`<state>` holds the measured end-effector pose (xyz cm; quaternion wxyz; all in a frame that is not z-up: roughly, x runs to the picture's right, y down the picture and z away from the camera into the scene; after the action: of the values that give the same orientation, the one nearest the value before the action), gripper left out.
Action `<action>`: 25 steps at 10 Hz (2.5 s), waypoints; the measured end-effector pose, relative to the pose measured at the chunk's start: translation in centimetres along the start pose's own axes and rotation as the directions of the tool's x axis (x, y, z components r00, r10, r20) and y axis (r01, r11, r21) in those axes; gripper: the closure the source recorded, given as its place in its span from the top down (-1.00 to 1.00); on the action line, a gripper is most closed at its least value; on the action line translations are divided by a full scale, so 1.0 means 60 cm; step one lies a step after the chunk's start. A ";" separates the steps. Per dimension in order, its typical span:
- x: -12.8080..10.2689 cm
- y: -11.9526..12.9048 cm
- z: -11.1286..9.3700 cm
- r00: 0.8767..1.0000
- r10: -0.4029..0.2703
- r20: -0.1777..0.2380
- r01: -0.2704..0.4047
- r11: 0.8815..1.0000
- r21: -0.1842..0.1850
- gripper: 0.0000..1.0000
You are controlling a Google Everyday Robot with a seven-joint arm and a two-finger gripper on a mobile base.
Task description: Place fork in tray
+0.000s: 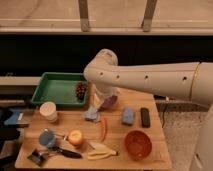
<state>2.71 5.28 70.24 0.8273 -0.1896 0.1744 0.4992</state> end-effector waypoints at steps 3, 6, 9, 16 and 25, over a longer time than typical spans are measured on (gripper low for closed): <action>0.000 0.000 0.000 1.000 0.000 0.000 0.000 1.000 0.000 0.60; 0.000 0.000 0.000 1.000 0.000 0.000 0.000 1.000 0.000 0.60; 0.000 0.000 0.000 1.000 0.000 0.000 0.000 1.000 0.000 0.60; -0.010 0.000 0.001 1.000 -0.022 0.002 0.022 1.000 -0.003 0.60; -0.174 0.243 0.017 0.925 -0.377 0.049 0.381 0.915 -0.134 0.60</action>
<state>-14.83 4.10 74.07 0.8948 -0.2720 0.0897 0.3426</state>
